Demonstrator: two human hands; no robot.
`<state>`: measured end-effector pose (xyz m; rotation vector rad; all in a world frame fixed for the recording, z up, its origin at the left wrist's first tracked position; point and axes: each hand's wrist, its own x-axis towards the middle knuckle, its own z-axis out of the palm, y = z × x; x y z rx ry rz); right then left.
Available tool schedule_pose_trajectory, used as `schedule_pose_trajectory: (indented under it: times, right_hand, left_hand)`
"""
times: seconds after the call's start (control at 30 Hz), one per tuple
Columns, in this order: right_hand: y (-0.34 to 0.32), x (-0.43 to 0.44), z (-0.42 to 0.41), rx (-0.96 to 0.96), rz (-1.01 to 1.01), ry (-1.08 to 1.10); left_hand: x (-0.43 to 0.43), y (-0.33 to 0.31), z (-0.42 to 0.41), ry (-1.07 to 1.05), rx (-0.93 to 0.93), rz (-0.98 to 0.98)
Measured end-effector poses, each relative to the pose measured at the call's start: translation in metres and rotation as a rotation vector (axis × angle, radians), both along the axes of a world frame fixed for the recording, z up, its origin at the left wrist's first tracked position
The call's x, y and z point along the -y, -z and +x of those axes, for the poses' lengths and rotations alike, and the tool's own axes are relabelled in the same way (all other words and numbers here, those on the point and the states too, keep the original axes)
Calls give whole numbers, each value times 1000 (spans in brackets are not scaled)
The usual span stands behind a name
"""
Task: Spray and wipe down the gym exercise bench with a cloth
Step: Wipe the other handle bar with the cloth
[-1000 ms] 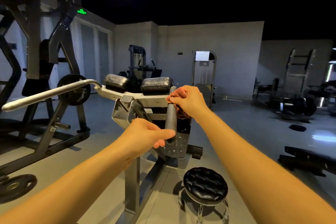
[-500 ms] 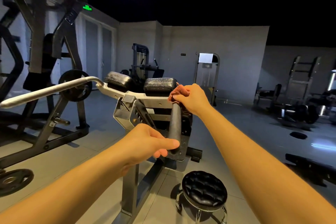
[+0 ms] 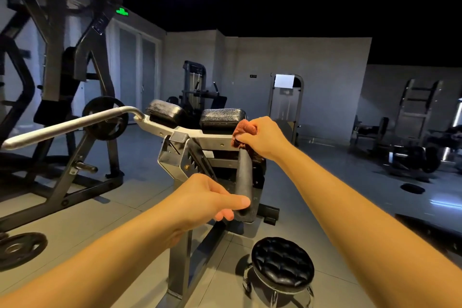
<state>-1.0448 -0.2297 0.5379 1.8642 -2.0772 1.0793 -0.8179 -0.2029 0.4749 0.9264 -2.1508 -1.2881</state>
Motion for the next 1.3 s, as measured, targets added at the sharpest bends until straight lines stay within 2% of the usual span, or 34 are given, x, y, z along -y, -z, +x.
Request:
schedule_pose_trajectory:
  times: [0.13,0.2,0.43,0.57,0.63,0.77,0.97,1.03,1.17,1.3]
  right_hand:
    - [22,-56,33,-76,130,-236]
    - [24,-68,33,-117,181,-286]
    - [10,-9,8,-20,-10,-28]
    - [49,-75,36,16,-58,-259]
    - [63,-89,40,55,-143,-272]
    - [55,-60,30,195,-275,-291]
    - [16,35,-29,275,-240,-108]
    - [12,59,-40,394,-257,-58]
    - [19,72,-28,735,-418,27]
    - [65,25,1,1000,-510,-93]
  left_hand:
    - [1,2,1,8,-4,-14]
    - [-1,7,-2,4,-28,-19]
    - [-6,0,-6,-3,10,-27]
    - [-4,2,-5,32,34,-55]
    - [-4,4,-5,43,26,-58]
    - [-4,-2,-4,33,46,-58]
    - [-6,-10,-4,19,114,-60]
    - [-6,-10,-4,15,114,-53]
    - [-10,-8,-4,-18,88,-48]
    - [-16,-5,-5,-61,65,-52]
